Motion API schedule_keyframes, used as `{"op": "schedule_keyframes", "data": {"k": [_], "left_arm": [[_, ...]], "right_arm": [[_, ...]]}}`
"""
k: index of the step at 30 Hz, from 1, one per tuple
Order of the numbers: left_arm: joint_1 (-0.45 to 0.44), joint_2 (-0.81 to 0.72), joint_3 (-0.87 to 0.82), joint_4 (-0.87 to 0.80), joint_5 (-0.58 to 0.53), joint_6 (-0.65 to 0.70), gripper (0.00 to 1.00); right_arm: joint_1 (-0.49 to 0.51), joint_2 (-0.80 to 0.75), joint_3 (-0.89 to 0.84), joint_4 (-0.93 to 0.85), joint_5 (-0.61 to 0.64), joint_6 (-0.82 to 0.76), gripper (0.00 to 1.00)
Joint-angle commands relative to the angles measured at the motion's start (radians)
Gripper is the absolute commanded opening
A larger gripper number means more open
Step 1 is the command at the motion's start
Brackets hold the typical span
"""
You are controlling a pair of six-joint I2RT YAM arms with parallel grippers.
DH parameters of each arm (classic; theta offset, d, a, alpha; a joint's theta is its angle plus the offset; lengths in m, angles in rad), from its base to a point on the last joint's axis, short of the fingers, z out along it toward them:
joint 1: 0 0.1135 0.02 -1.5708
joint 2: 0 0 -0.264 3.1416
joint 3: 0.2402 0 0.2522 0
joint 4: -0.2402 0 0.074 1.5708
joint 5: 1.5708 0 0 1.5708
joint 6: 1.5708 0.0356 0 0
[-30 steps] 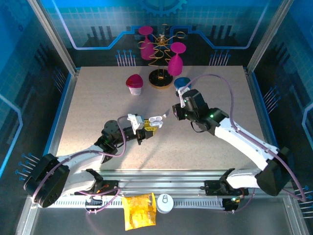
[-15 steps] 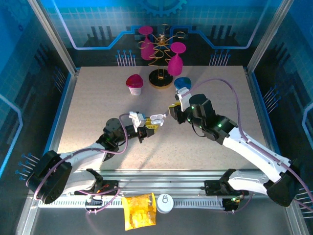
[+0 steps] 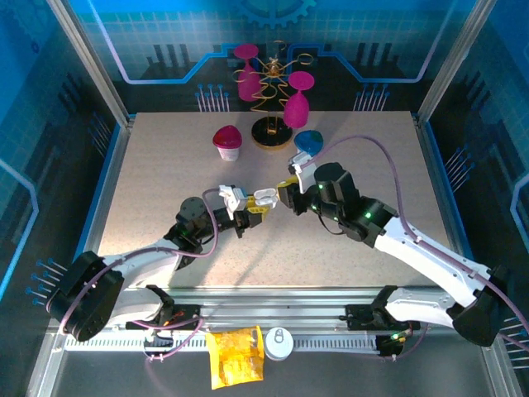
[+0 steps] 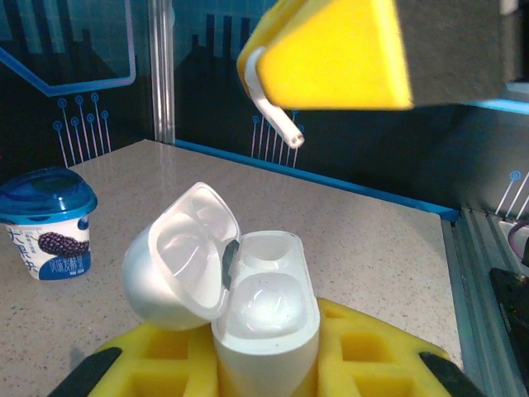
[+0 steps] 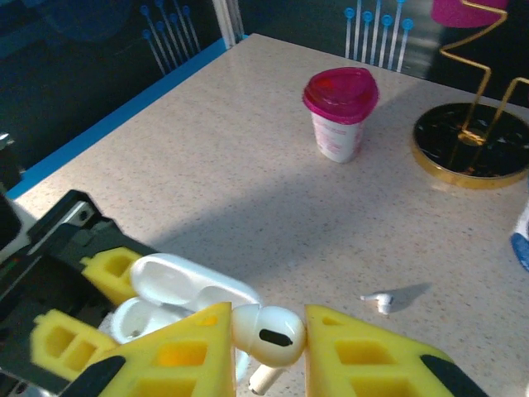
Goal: Insert wireless bluetooth earbuds into charging case
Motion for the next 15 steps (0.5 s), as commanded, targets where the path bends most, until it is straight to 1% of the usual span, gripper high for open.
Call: {"op": "schedule_keyframes", "data": {"k": [1, 5, 15], "left_arm": [[0.003, 0.011, 0.040, 0.035, -0.022, -0.020, 0.20], [0.003, 0.008, 0.044, 0.036, -0.021, -0.028, 0.20], [0.004, -0.012, 0.038, 0.030, -0.025, -0.033, 0.20]], "right_arm": [[0.041, 0.024, -0.002, 0.054, 0.028, 0.006, 0.22], [0.066, 0.052, 0.003, 0.065, 0.041, 0.003, 0.22], [0.072, 0.080, -0.001, 0.067, 0.079, -0.011, 0.22]]}}
